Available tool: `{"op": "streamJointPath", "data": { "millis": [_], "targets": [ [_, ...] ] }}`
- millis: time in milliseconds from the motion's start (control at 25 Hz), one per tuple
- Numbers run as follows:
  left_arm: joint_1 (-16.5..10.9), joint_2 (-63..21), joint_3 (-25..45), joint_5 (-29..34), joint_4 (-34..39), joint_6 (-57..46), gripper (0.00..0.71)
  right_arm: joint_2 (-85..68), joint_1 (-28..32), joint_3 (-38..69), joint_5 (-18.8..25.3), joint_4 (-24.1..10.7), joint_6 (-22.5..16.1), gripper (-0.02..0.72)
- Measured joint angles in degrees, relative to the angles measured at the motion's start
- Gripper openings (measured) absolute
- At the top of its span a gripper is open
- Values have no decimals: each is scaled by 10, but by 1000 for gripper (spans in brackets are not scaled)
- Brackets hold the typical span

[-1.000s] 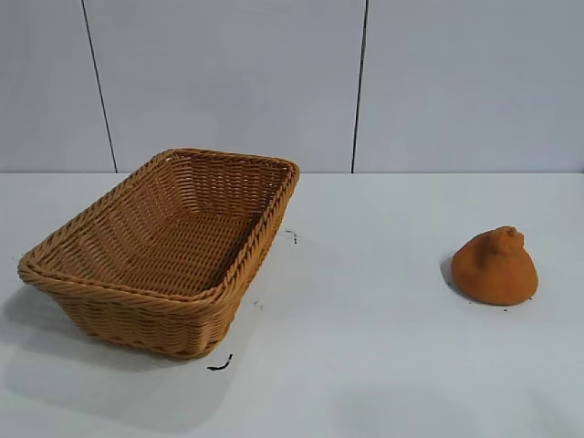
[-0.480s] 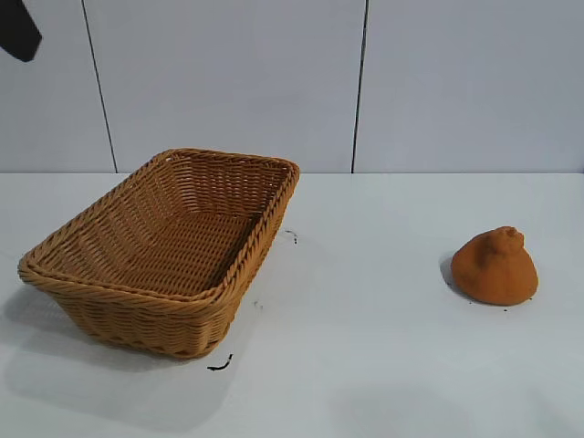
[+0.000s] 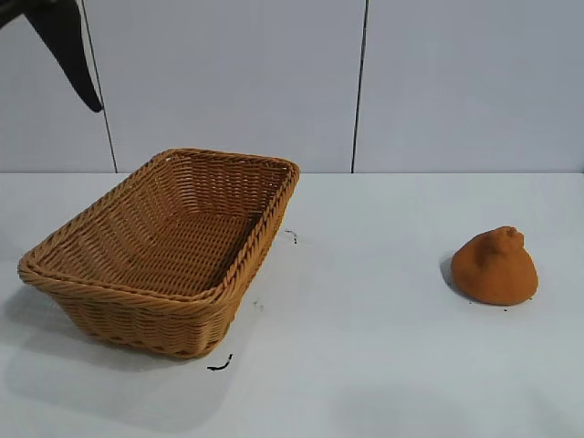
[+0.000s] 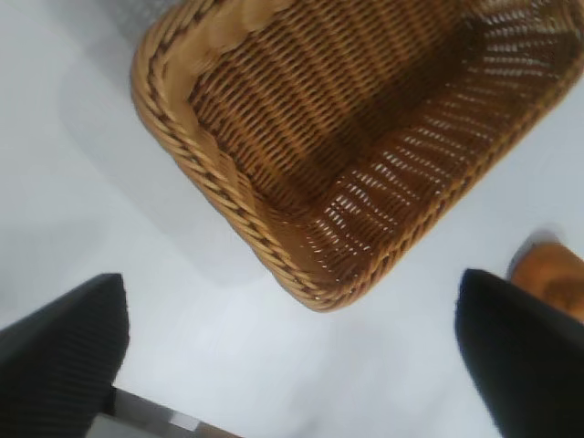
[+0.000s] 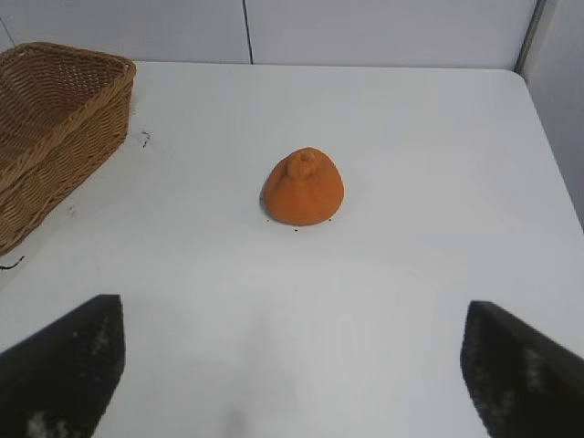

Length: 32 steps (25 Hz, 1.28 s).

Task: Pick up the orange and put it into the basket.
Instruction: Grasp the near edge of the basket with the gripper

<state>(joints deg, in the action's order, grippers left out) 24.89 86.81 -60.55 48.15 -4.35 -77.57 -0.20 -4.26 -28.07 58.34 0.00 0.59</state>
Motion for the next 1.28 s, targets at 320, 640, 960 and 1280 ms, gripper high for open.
{"op": "streamJointPath", "data": {
  "millis": [320,640,960,1280],
  "targets": [
    [0,100,0,-26,0,-82,697,0,0,0,0,0,0,694],
    [0,181,0,-49,-9,-91,697,0,0,0,0,0,0,694],
    [0,211,0,-103,-38,-69,687,0,0,0,0,0,0,694],
    [0,211,0,-97,-40,-88,299,0,0,0,0,0,0,694]
  ]
}}
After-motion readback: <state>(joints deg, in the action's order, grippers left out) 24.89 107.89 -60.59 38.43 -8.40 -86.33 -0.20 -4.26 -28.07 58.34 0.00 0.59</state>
